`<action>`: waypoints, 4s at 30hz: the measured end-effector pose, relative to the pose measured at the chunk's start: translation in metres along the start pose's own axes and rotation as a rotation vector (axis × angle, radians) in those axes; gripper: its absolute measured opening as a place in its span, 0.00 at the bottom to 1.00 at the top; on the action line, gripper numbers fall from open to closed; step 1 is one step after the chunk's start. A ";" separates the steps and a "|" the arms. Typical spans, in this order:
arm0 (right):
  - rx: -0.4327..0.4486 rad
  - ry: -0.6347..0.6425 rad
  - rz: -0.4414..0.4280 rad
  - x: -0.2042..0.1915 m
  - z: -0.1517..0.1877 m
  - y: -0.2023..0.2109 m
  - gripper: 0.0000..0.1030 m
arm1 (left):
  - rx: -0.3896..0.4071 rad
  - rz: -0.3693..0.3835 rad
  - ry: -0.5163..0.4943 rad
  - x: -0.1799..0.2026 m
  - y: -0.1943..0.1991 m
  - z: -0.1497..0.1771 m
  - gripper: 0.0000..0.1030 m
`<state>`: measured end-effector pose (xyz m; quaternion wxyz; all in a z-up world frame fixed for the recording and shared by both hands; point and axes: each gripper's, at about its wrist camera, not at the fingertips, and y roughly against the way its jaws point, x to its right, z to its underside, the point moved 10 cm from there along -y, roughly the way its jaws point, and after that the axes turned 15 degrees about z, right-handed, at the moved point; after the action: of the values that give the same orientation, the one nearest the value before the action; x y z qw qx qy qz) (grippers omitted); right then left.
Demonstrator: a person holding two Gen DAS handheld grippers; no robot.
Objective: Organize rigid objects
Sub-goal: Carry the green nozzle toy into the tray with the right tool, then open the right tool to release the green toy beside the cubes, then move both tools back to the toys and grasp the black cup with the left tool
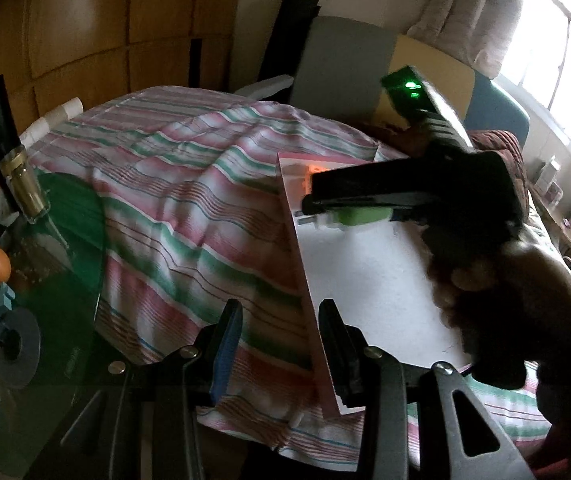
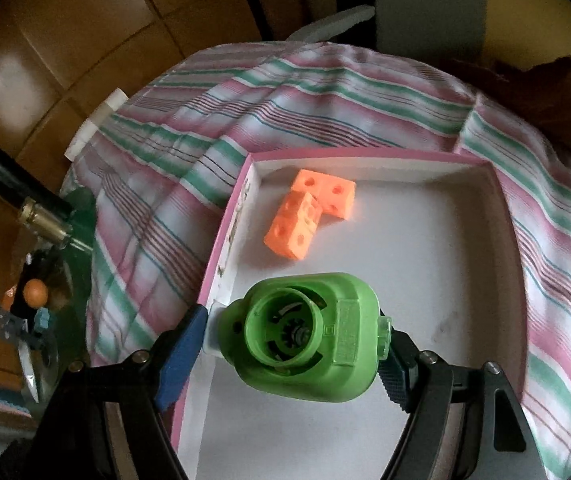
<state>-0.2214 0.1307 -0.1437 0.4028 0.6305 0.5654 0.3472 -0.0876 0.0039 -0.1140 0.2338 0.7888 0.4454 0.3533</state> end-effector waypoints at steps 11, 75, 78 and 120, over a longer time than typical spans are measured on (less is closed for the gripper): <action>-0.005 -0.005 0.020 0.001 -0.005 -0.013 0.92 | 0.008 -0.009 0.019 -0.007 0.001 -0.002 0.38; 0.361 -1.029 0.513 0.491 0.224 0.209 1.00 | -0.113 0.186 -0.254 0.167 -0.041 -0.008 0.39; 0.374 -1.050 0.503 0.496 0.225 0.212 1.00 | -0.197 0.266 -0.241 0.199 -0.064 0.000 0.39; 0.241 -1.159 0.259 0.488 0.232 0.172 1.00 | -0.541 0.553 -1.016 0.399 -0.225 0.078 0.45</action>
<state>0.1186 0.5823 -0.0977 0.5252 0.8219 0.2080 -0.0731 -0.0080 0.4570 -0.1788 0.5070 0.8567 -0.0463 0.0826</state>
